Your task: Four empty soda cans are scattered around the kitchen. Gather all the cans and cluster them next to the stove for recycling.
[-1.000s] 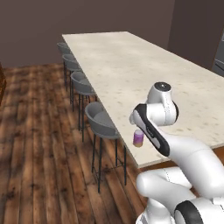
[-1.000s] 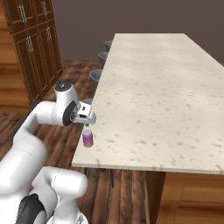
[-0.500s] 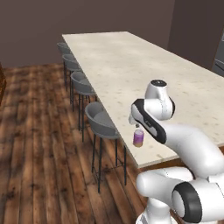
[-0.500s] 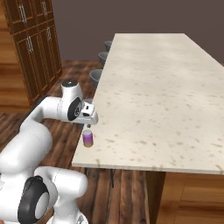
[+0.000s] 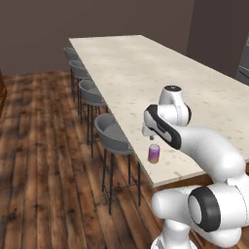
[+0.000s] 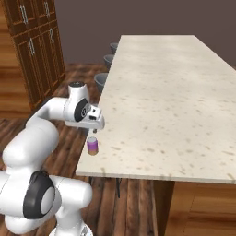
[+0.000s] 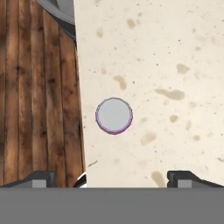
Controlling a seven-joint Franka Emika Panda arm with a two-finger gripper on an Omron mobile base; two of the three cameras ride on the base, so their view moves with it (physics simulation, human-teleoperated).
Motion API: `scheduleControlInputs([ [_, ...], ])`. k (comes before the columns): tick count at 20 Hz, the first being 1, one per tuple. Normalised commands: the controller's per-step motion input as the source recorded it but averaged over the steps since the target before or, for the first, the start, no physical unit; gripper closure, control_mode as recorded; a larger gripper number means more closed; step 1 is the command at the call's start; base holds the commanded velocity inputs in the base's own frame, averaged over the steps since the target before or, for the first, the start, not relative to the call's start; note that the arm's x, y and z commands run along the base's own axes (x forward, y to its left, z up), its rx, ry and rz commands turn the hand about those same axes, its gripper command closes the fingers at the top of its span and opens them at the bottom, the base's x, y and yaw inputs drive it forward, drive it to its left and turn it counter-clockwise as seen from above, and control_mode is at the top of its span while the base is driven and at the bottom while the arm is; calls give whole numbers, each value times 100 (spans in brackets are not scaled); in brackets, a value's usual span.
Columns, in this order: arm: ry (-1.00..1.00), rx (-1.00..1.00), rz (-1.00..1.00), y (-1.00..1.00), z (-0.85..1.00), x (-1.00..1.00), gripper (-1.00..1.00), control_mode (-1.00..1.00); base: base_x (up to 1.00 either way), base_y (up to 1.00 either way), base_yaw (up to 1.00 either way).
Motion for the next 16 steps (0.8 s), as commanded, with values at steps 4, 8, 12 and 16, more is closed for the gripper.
scheduleControlInputs([
  [4, 0, 0, 0, 0, -13, 8, -100, -100, 0, 0, 0],
  [8, 0, 0, 0, 0, -18, 6, -100, -100, 0, 0, 0],
  [12, 0, 0, 0, 0, -17, 8, -100, -100, 0, 0, 0],
  [16, 0, 0, 0, 0, -13, 9, -100, -100, 0, 0, 0],
])
